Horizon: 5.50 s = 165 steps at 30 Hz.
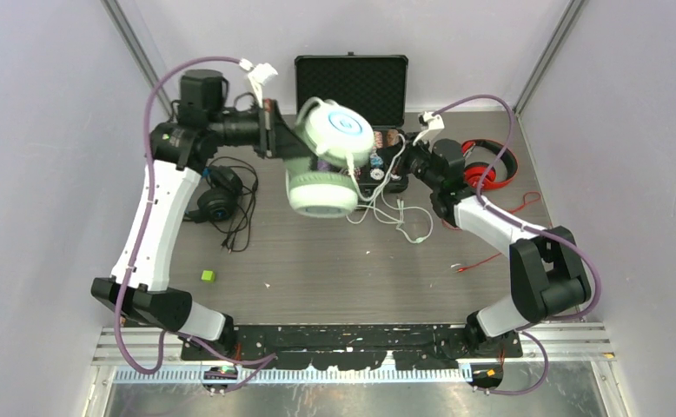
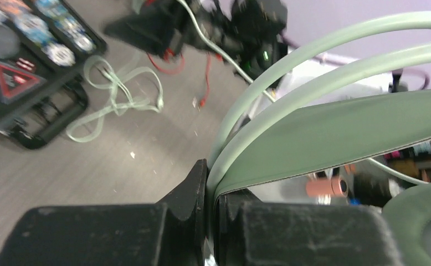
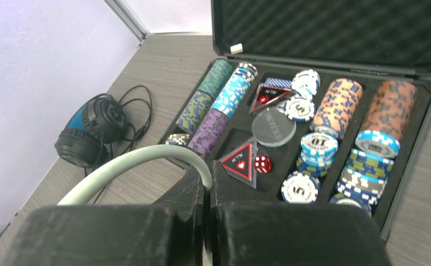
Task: Wrap the headphones
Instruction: Wrap the headphones cable around the headphones.
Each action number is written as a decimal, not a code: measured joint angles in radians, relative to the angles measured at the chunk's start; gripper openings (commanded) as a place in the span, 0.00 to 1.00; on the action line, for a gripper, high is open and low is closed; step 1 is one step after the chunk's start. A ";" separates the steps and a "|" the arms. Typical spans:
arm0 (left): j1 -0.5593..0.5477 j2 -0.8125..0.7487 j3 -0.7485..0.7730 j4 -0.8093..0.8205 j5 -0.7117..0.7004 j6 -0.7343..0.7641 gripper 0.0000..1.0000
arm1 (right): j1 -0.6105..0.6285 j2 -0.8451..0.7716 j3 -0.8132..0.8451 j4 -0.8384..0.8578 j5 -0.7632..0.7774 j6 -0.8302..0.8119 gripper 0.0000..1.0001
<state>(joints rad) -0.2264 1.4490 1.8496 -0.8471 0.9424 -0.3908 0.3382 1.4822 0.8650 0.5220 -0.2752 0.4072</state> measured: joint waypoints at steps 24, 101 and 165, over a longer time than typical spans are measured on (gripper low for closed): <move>-0.508 0.062 -0.144 -0.475 -0.743 0.478 0.00 | -0.047 0.063 0.443 -0.536 -0.119 -0.210 0.01; -0.033 -0.019 -0.292 0.008 -1.094 -0.268 0.00 | 0.529 -0.066 0.248 -0.734 -0.084 0.255 0.07; -0.173 -0.123 -0.343 0.071 -1.257 -0.177 0.00 | 0.535 0.270 0.948 -0.706 0.398 0.153 0.00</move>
<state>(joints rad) -0.3992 1.3258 1.5070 -0.7757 -0.3145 -0.5674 0.8734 1.7527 1.8130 -0.1837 0.1230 0.5598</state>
